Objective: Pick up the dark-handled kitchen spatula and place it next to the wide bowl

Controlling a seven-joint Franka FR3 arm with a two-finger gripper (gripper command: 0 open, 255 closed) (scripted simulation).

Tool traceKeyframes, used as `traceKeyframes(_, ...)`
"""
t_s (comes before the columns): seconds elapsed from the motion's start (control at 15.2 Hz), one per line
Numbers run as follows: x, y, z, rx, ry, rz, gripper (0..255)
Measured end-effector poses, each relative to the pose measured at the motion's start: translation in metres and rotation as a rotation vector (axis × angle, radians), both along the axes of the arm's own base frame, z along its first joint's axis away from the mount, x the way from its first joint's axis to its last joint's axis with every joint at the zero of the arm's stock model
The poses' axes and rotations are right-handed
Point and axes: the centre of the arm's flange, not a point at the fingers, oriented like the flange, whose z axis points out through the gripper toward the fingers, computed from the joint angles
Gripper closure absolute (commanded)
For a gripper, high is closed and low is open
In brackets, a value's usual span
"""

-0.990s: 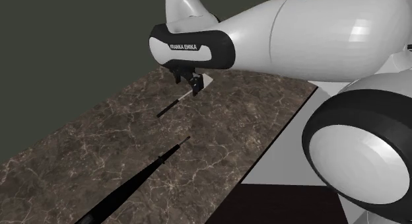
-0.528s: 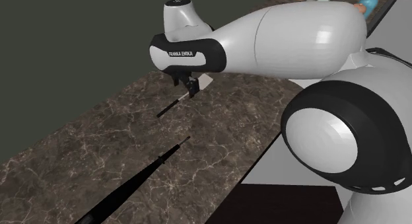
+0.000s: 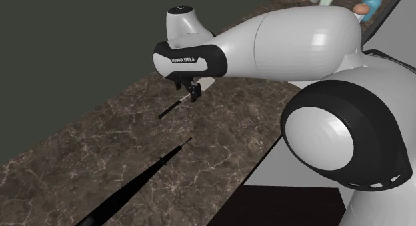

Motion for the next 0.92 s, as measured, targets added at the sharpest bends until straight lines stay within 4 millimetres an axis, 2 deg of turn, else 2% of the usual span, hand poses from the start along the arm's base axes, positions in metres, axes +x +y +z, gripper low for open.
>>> traceKeyframes(0.07, 0.0000, 0.0000, -0.0001, 0.000, 0.000, 0.000, 0)
traceKeyframes(0.13, 0.0000, 0.0000, -0.0001, 0.000, 0.000, 0.000, 255)
traceKeyframes(0.79, -0.0001, 0.0001, 0.0000, 0.000, 0.000, 0.000, 255)
traceKeyframes(0.92, 0.0003, 0.0004, 0.0064, 0.000, 0.000, 0.000, 255)
